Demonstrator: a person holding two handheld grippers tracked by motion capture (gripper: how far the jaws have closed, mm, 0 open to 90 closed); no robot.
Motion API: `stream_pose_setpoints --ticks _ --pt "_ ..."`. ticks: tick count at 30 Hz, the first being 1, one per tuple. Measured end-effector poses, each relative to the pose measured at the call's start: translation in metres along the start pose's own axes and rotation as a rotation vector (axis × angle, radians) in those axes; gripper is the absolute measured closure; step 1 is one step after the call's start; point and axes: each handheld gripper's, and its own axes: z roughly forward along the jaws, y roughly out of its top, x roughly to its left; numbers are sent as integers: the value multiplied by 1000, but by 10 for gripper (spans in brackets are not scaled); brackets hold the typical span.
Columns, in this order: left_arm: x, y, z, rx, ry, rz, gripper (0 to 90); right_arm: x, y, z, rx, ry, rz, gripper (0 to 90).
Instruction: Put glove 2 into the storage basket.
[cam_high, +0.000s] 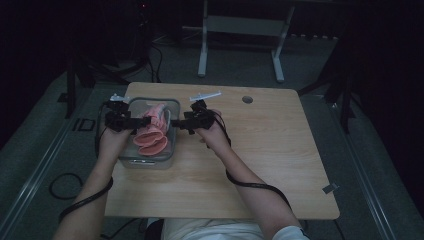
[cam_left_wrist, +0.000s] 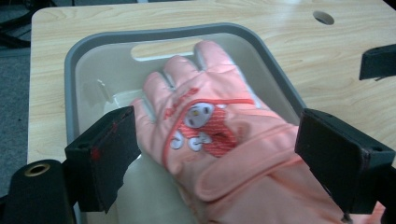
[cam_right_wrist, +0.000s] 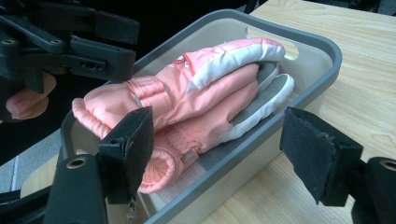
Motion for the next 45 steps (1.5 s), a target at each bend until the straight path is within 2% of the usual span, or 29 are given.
stream_pose_setpoints --ticks 3,7,11,14,17,19,20,22,26,28,34,36,38,45 --pt "-6 1 -2 0 6 22 129 0 -1 -2 1 -6 -3 260" --pt "-14 3 -5 -13 -12 38 129 -2 -2 -5 -3 -10 -4 261" --pt "-28 5 -10 -43 -36 64 128 -3 -3 -8 -6 -13 -7 260" --pt "-45 3 -14 -73 -70 89 129 -4 -5 -10 -6 -13 -9 260" --pt "-70 -1 -16 -93 -117 161 129 -5 -11 -15 -5 -18 -27 237" --pt "-82 -4 -15 -92 -140 191 125 -7 -14 -19 -4 -22 -33 230" --pt "-82 -4 -15 -92 -140 191 118 -7 -14 -19 -4 -22 -33 230" --pt "-99 -9 -15 -99 -188 219 118 -9 -18 -27 -9 -32 -31 231" --pt "-121 -18 -15 -113 -255 257 118 -14 -30 -43 -12 -54 -65 220" --pt "-132 -23 -14 -106 -274 291 118 -17 -37 -51 -6 -67 -85 212" --pt "-158 -37 -3 -75 -349 339 118 -27 -59 -68 -5 -64 -80 204" --pt "-166 -43 1 -69 -355 369 118 -30 -69 -72 -4 -66 -78 202" --pt "-172 -49 7 -56 -366 395 118 -33 -78 -75 7 -76 -86 191" --pt "-188 -67 22 -21 -416 433 116 -45 -108 -86 20 -102 -75 150"
